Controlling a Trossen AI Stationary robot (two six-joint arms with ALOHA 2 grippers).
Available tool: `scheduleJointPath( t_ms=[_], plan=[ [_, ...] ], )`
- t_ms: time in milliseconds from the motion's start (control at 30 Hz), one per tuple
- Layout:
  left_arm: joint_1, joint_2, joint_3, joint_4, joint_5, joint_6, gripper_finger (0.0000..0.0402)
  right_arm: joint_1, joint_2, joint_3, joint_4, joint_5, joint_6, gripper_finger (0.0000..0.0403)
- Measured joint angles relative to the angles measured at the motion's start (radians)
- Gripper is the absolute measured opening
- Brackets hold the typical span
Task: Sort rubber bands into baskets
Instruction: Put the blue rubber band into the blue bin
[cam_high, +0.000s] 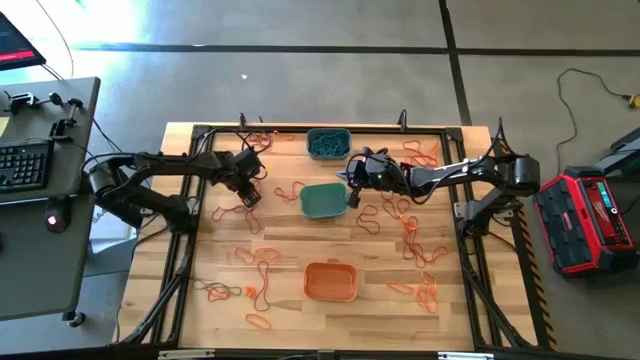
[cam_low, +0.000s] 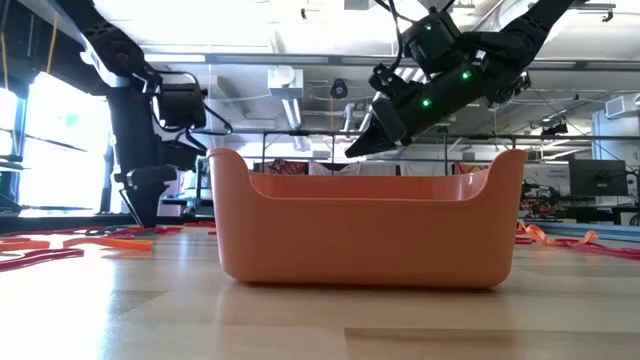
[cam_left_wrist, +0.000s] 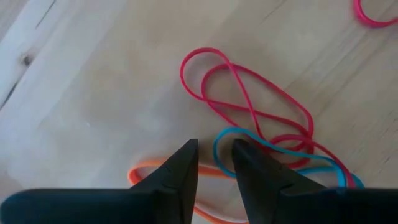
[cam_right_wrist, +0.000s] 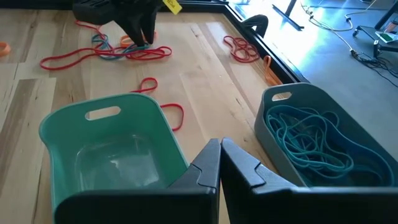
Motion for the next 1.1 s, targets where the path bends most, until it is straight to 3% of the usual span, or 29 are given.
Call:
scheduleJointPath(
  t_ms=[200,300,600,1100],
  plan=[
    [-0.027,-0.017,-0.003,0.014,-0.055,0.059,0.0033,0.0,0.0,0.0,0.0,0.0,0.0,0.0],
    [-0.04,-0.035,-0.007,0.017,-0.146,0.068,0.0005,0.0,0.0,0.0,0.0,0.0,0.0,0.0],
    [-0.088,-0.14,0.03,-0.031,-0.284,0.032,0.0001,0.0,0.0,0.0,0.0,0.0,0.0,0.0],
    [-0.186,-0.356,0.049,-0.025,-0.323,0.006,0.0001,0.0,0.0,0.0,0.0,0.0,0.03,0.0]
  ],
)
